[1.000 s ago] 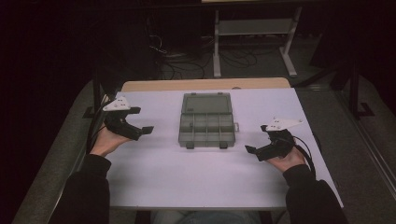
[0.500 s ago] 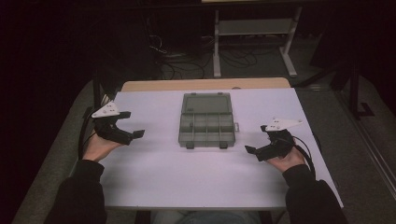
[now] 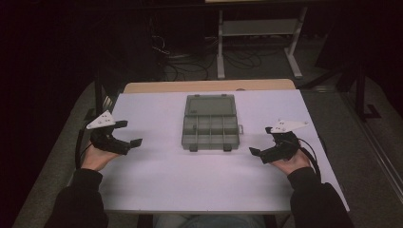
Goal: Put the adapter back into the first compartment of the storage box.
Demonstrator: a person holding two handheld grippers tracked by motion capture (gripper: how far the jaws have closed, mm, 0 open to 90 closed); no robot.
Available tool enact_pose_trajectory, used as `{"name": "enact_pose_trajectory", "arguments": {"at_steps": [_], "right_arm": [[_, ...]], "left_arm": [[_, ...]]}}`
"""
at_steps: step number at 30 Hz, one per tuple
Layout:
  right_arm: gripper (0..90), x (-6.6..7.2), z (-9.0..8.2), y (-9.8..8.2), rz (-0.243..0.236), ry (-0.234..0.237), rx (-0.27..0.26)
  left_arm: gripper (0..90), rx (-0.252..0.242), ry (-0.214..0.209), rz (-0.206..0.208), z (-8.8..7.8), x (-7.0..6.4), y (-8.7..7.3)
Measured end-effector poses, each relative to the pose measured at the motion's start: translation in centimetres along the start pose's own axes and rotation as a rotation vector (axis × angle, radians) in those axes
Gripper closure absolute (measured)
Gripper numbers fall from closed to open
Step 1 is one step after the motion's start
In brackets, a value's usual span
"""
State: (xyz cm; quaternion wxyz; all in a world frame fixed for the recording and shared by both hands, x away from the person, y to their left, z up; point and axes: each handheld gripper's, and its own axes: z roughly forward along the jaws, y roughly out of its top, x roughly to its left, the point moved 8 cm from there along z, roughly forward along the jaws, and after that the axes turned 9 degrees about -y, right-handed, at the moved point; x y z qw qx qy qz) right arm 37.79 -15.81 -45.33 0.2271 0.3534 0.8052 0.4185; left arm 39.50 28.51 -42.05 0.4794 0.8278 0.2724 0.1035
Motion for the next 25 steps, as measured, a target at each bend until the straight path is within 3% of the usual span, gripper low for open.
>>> {"name": "enact_pose_trajectory", "arguments": {"at_steps": [15,25], "right_arm": [[0.0,0.0,0.0,0.0,0.004,0.008,-0.003],[0.0,0.0,0.1,-0.4,-0.004,-0.001,0.026]], "left_arm": [[0.0,-0.033,0.045,-0.06,-1.5,-0.1,-2.7],[0.0,-0.065,0.058,-0.087,-2.6,-0.1,-3.4]]}}
